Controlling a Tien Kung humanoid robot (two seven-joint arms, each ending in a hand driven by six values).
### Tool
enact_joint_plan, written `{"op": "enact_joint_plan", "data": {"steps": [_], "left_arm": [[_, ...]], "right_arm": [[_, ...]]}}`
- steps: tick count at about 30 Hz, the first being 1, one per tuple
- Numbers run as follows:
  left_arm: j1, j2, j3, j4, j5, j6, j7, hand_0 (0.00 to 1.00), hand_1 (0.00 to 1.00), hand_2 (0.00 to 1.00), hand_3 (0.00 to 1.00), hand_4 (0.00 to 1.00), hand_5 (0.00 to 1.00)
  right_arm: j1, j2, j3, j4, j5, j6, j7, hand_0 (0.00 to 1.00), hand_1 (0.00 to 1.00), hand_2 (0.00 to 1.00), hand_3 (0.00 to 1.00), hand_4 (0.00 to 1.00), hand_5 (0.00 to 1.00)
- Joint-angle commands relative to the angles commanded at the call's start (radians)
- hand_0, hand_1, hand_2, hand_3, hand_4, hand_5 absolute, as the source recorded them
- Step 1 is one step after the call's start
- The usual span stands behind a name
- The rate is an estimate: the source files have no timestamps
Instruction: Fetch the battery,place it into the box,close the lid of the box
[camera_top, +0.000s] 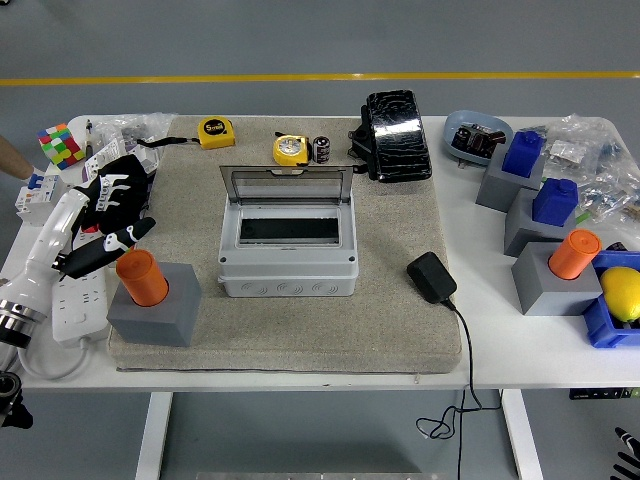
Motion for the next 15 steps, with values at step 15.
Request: {"op": "enact_joint_plan", "data": {"steps": [15], "left_arm": [[0.019,-0.032,0.047,0.07,-0.033,0.009,-0.078,0.531,0.694,0.741,0.799,0.998,0.346]], "right_arm": [[-0.01,0.004,0.012,0.001,-0.007,-0.001,-0.001,0.663,0.671,0.677,0.556,0.964,0.472]]}}
